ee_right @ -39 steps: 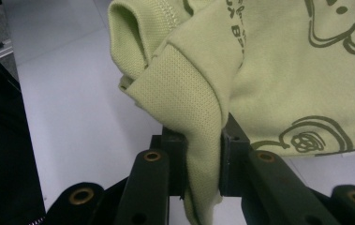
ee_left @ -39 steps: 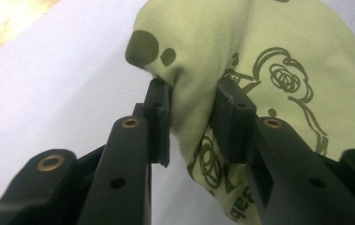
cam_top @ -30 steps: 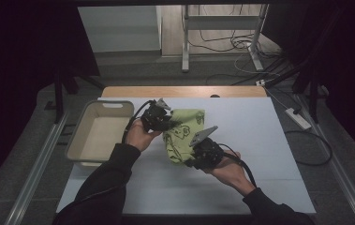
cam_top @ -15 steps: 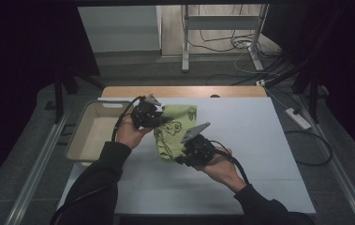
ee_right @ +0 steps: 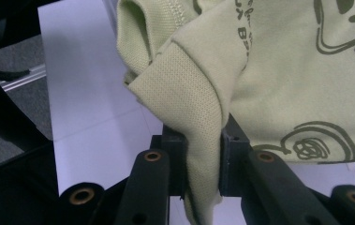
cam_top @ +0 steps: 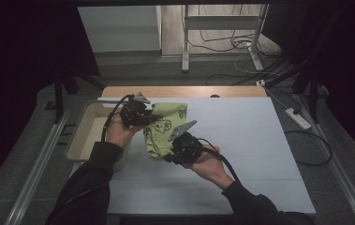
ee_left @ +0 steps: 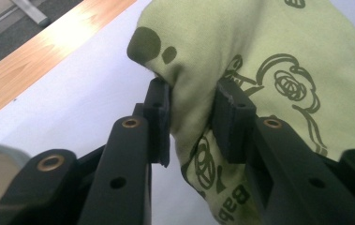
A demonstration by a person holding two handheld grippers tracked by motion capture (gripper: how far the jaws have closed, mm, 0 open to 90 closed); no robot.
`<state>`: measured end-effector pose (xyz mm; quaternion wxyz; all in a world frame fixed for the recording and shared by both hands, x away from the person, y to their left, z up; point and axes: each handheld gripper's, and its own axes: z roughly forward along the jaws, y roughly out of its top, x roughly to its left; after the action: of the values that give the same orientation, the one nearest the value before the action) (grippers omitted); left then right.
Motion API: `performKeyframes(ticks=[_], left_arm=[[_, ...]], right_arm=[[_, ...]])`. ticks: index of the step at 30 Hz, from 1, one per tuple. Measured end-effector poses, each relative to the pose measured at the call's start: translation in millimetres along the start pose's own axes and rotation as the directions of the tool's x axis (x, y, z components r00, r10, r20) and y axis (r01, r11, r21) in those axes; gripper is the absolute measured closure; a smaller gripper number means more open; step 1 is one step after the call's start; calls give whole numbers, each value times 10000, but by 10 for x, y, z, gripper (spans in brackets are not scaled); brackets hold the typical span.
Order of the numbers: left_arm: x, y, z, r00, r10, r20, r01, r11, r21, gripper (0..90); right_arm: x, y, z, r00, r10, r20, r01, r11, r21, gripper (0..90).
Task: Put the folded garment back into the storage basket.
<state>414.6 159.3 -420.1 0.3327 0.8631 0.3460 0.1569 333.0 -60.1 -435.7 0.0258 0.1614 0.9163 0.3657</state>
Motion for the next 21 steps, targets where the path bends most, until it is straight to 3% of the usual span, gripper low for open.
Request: performKeyframes(ticks=[21], left_arm=[[248, -193, -283, 9966, -415, -710, 414, 9991, -15, 691]], right_arm=[[56, 343, 215, 9988, -26, -491, 6, 9992, -403, 763]])
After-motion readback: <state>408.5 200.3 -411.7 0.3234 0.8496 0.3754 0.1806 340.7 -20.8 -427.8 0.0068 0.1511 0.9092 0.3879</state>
